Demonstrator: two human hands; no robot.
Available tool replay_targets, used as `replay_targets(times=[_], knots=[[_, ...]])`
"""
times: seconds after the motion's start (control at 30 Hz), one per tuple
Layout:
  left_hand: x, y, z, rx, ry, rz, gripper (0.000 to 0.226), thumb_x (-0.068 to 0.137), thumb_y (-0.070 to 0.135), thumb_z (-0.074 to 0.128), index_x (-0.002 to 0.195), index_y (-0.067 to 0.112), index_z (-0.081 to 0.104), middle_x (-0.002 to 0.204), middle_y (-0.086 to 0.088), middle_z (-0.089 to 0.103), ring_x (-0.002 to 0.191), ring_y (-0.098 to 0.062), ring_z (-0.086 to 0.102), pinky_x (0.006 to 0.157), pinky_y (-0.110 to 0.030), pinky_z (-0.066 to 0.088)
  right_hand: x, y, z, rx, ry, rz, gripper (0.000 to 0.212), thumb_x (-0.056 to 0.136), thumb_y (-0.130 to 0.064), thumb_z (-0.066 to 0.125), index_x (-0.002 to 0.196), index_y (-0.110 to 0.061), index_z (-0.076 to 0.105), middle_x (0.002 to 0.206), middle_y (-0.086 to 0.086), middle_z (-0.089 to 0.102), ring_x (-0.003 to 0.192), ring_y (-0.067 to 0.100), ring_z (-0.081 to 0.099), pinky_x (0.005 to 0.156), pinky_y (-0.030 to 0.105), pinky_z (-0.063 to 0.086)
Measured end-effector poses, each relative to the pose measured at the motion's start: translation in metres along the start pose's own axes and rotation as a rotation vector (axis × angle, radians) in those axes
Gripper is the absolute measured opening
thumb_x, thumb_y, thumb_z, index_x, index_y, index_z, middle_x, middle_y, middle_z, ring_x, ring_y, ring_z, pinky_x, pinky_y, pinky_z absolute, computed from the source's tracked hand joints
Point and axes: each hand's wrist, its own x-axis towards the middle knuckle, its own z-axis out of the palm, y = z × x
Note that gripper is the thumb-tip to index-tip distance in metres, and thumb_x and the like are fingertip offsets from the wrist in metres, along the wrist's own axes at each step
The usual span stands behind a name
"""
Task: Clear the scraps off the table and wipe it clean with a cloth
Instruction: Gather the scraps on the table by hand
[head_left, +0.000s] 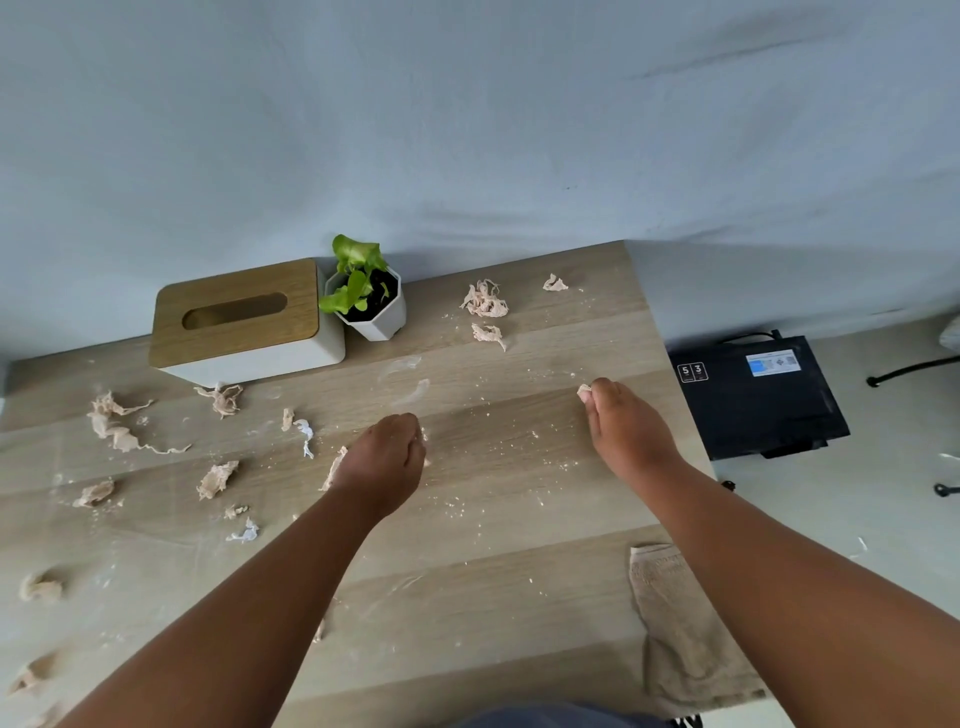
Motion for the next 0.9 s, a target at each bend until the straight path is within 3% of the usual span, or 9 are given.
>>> replay_targets(times=[0.17,0.3,0.4,0.5,0.6,0.73,0.9], knots=[[-0.015,0.000,-0.004,-0.046,0.011,-0.041,0.019,0.085,0.028,0.039,0.071,0.017,0.042,0.063,-0.002,0.049,0.060,-0.023,0.048,0.054,-0.036,0.038,-0.009,-0.008,-0.003,-0.015,-0.017,-0.031,0.041,0.107,-0.047,0.041,0.077,-0.019,0.044,0.068,-0.007,0.045,0.058,0.016,0.045,0.052,0.029,0.030],[-0.020,-0.002,-0.003,-0.032,-0.002,-0.101,0.022,0.085,0.023,0.055,0.073,0.024,0.037,0.065,0.002,0.050,0.058,-0.018,0.047,0.050,-0.029,0.032,-0.017,-0.013,-0.005,-0.042,-0.011,-0.046,0.046,0.106,-0.048,0.044,0.069,-0.019,0.041,0.060,-0.009,0.039,0.052,0.015,0.041,0.047,0.027,0.023],[-0.022,-0.004,-0.002,-0.045,-0.014,-0.084,0.018,0.088,0.011,0.052,0.080,0.021,0.038,0.067,-0.003,0.053,0.060,-0.025,0.052,0.050,-0.036,0.039,-0.018,-0.018,-0.005,0.008,-0.008,-0.026,0.036,0.108,-0.034,0.044,0.075,-0.019,0.039,0.061,-0.011,0.036,0.051,0.014,0.038,0.053,0.029,0.026],[-0.025,-0.005,-0.004,-0.077,0.008,-0.038,0.013,0.097,0.014,0.052,0.091,0.021,0.043,0.078,-0.002,0.060,0.069,-0.022,0.059,0.060,-0.042,0.051,-0.018,-0.023,-0.006,0.042,-0.031,0.007,0.031,0.110,-0.032,0.039,0.083,-0.018,0.043,0.066,-0.006,0.042,0.056,0.017,0.046,0.055,0.030,0.030],[-0.025,-0.007,-0.005,-0.090,0.030,0.009,0.005,0.102,0.023,0.051,0.097,0.022,0.051,0.092,0.003,0.061,0.083,-0.013,0.059,0.073,-0.037,0.051,-0.019,-0.026,-0.006,0.058,-0.054,0.000,0.031,0.110,-0.029,0.039,0.092,-0.008,0.054,0.074,0.002,0.050,0.064,0.025,0.052,0.058,0.034,0.036],[-0.024,-0.005,-0.007,-0.041,0.003,0.030,0.015,0.105,0.025,0.047,0.099,0.018,0.059,0.095,0.000,0.061,0.088,-0.019,0.057,0.082,-0.040,0.051,-0.022,-0.034,-0.008,0.060,-0.084,0.006,0.032,0.110,-0.025,0.038,0.107,-0.001,0.059,0.090,0.014,0.062,0.077,0.032,0.062,0.068,0.040,0.048],[-0.022,0.001,-0.009,-0.035,-0.004,-0.005,0.023,0.102,0.012,0.045,0.110,0.016,0.066,0.105,-0.002,0.067,0.094,-0.020,0.064,0.087,-0.041,0.054,-0.023,-0.042,-0.012,0.101,-0.147,0.024,0.026,0.109,-0.018,0.040,0.113,-0.001,0.059,0.103,0.016,0.064,0.090,0.032,0.065,0.079,0.043,0.052]])
